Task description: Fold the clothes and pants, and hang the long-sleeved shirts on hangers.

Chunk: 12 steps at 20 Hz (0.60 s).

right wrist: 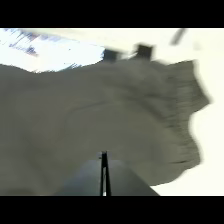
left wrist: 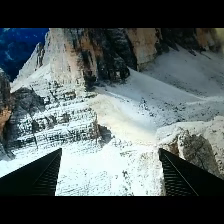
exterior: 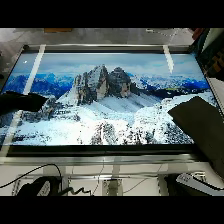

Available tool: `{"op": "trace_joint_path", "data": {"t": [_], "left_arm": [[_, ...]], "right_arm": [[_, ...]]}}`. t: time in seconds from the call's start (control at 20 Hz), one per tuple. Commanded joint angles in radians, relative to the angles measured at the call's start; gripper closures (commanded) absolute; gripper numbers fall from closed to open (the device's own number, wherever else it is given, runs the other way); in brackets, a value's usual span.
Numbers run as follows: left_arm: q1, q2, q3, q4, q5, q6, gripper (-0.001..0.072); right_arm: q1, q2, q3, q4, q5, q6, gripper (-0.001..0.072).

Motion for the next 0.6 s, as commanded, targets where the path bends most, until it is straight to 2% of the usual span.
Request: {"op": "trace_joint_path", "data": {"t": [0.0,0.1,0.25,0.4,0.55], "left_arm": [[0.001,0.001,0.0,0.0,0.0,0.0,0.0019],[0.001,0.001,0.0,0.0,0.0,0.0,0.0019],[0.001,0.001,0.0,0.0,0.0,0.0,0.0019],[0.001,0.001,0.0,0.0,0.0,0.0,0.0019],[0.001,0.001,0.0,0.0,0.0,0.0,0.0019]], "right_arm": [[0.02,0.0,-0.048,0.247,-0.021,-0.033,0.0695],[0.098,0.001,-0.077,0.297,-0.034,-0.078,0.0695],[0.303,0.003,-0.113,0.29,-0.055,-0.137,0.0696],[0.591,0.002,-0.127,0.262,-0.116,-0.23,0.0695],[0.885,0.0,-0.129,0.18,-0.236,-0.301,0.0695]]}}
